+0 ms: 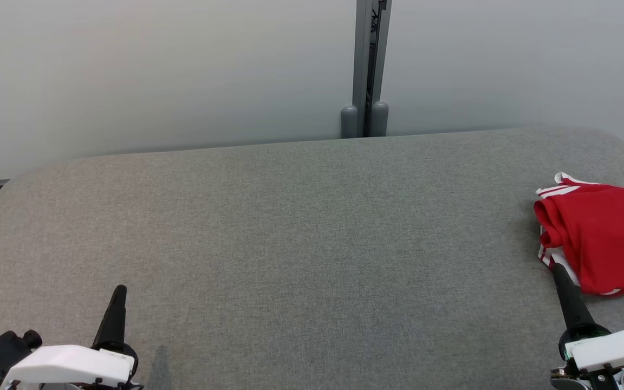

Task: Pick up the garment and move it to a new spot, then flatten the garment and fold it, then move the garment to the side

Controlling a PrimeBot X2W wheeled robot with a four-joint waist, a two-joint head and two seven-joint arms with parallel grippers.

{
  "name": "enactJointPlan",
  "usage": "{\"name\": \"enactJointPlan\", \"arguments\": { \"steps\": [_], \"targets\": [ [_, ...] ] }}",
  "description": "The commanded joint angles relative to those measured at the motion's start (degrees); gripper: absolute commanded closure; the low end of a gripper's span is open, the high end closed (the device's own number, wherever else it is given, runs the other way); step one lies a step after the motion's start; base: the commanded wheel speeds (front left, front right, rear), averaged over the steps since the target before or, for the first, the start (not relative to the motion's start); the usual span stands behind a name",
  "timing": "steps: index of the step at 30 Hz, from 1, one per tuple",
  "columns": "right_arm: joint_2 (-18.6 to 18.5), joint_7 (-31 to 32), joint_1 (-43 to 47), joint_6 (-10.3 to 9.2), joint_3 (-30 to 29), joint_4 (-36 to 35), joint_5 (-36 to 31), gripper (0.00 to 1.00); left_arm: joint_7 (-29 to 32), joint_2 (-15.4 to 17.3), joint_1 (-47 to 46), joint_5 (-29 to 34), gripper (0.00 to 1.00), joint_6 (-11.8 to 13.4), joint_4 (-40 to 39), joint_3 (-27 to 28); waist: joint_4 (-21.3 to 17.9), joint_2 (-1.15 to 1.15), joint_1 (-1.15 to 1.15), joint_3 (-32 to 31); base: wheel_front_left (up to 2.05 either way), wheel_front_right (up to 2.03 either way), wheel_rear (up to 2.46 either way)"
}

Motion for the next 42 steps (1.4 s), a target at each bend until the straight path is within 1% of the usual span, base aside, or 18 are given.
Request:
{"name": "enactJointPlan", "arguments": {
  "steps": [1,21,42],
  "targets": [
    [-0.20,0.24,-1.47,0.02,-0.28,-0.08,1.78,1.00,0.20,0.07,-2.07,-1.42,1.00,-0.72,-0.14,0.83,0.03,0.00,0.00,0.05,0.00,0.00,0.00],
    [0.08,1.22,-3.10,0.02,-1.00,2.11,12.91,1.00,1.96,-2.30,-4.41,-10.50,1.00,-4.45,2.32,3.74,0.34,0.00,0.00,0.66,0.00,0.00,0.00],
    [0.30,1.95,-4.59,0.02,-1.57,3.97,22.28,1.00,3.48,-4.37,-6.47,-18.22,1.00,-7.41,4.41,6.26,0.66,0.00,0.00,1.27,0.00,0.00,0.00]
  ]
}}
